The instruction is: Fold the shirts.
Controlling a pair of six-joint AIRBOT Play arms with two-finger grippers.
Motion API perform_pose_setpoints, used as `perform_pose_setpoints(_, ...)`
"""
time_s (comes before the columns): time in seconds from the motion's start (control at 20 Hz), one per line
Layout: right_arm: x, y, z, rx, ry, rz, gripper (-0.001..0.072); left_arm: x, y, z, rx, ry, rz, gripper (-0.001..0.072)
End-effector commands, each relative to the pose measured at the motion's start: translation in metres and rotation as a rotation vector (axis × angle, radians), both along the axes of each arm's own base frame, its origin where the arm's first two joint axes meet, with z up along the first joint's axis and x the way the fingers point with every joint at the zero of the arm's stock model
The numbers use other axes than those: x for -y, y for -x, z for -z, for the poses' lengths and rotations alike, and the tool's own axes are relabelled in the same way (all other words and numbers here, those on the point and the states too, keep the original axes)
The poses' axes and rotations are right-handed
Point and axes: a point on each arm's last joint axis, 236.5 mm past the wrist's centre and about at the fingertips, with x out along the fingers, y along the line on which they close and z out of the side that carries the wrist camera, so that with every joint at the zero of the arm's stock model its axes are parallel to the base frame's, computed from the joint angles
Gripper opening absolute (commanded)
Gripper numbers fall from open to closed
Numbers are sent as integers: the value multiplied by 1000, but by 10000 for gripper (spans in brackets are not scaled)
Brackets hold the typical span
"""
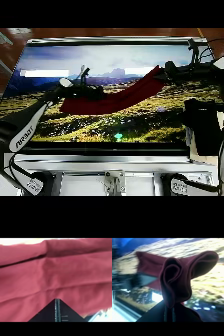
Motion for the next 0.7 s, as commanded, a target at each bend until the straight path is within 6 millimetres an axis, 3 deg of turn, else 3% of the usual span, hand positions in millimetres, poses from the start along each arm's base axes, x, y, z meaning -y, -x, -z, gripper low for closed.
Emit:
perform_pose_setpoints(0.0,-8,33,-45,46,-5,-18,59,76,35,4,-63,97,22,43)
perform_pose_setpoints(0.2,-10,48,-72,93,-8,-2,59,143,84,24,-206,192,74,43)
perform_pose_setpoints(0.3,-12,57,-74,83,-6,-19,59,153,77,22,-222,257,53,42)
perform_pose_setpoints(0.35,-13,62,-72,69,-1,-37,59,149,66,15,-206,288,33,42)
perform_pose_setpoints(0.4,-14,65,-70,59,6,-45,59,140,53,4,-187,317,12,42)
perform_pose_setpoints(0.5,-16,64,-57,43,70,-40,59,104,15,-26,-89,349,-27,41)
perform_pose_setpoints(0.55,-22,61,-50,44,110,-44,59,81,-3,-46,-21,357,-42,41)
perform_pose_setpoints(0.65,-53,52,-39,85,161,-86,59,21,-37,-92,117,351,-90,41)
